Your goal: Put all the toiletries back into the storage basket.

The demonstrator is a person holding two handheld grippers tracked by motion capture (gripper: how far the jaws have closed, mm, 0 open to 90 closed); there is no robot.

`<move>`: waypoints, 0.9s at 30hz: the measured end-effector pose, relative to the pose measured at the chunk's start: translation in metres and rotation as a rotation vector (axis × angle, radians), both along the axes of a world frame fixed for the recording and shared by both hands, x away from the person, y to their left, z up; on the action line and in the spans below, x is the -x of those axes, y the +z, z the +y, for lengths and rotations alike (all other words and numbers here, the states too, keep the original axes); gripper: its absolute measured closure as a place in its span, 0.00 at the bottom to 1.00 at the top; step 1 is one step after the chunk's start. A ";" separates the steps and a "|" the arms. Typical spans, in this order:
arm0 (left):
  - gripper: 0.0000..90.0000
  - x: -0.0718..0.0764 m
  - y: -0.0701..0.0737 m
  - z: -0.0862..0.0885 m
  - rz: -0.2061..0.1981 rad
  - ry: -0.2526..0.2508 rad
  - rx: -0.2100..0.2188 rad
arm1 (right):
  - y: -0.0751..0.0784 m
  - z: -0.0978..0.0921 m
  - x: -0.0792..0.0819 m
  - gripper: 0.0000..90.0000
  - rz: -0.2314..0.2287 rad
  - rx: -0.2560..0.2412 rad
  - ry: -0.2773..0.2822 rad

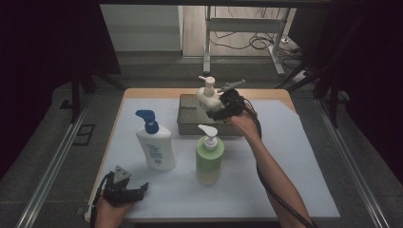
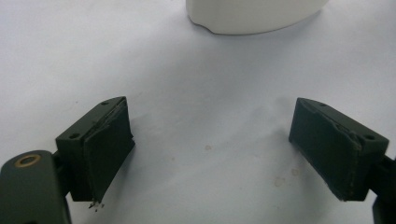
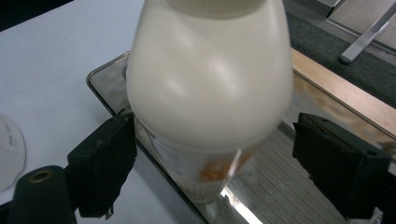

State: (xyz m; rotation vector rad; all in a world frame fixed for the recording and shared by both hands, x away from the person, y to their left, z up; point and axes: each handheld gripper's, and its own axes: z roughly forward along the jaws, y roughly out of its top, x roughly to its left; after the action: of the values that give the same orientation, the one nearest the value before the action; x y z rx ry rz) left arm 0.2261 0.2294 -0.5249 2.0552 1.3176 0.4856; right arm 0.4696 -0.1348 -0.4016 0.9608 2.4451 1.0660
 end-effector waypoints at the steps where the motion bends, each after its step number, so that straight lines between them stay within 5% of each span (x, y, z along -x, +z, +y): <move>1: 0.14 0.000 0.000 0.000 0.000 0.000 0.000 | 0.000 -0.002 0.000 0.14 0.002 -0.005 0.002; 17: 0.14 0.000 0.000 0.000 -0.001 0.001 0.000 | -0.013 -0.034 0.002 0.16 0.107 0.012 -0.020; 27: 0.14 0.000 0.000 0.000 0.000 0.001 0.000 | -0.012 -0.041 0.004 0.60 0.064 0.031 -0.069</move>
State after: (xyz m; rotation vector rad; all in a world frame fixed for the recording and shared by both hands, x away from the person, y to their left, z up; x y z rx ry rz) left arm 0.2259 0.2294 -0.5249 2.0550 1.3181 0.4862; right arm 0.4657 -0.1756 -0.4136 1.0768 2.4529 0.9857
